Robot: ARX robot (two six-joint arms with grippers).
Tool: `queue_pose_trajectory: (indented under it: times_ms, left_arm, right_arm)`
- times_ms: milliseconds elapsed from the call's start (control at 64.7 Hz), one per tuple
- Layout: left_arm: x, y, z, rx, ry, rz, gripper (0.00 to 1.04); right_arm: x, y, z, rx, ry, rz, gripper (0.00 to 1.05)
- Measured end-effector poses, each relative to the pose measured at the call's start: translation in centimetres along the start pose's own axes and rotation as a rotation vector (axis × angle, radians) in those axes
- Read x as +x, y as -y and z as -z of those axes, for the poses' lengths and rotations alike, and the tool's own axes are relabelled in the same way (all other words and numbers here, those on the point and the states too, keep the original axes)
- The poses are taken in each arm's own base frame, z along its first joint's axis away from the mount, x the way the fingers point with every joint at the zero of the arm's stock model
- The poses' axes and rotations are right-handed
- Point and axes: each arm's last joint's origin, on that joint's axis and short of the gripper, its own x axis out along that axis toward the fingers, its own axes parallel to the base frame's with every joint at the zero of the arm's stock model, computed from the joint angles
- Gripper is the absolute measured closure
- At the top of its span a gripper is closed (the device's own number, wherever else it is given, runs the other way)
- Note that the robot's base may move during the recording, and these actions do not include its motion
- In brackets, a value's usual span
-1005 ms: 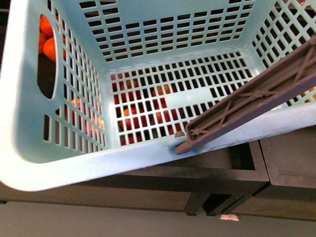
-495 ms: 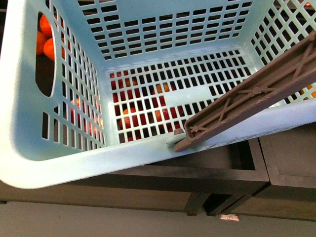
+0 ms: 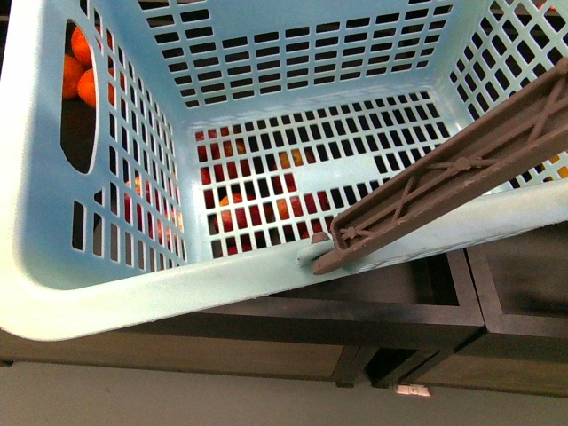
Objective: Pick mango and avocado into basket
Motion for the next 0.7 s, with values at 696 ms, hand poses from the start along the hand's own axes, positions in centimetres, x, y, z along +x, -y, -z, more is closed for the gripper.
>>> queue_pose_trajectory:
  times_ms: [696]
  left_arm:
    - [0.0, 0.0, 0.0, 0.0, -0.001, 0.0, 0.77]
  right_arm:
    - [10.5, -1.0, -3.6, -0.086, -0.021, -0.083, 0.09]
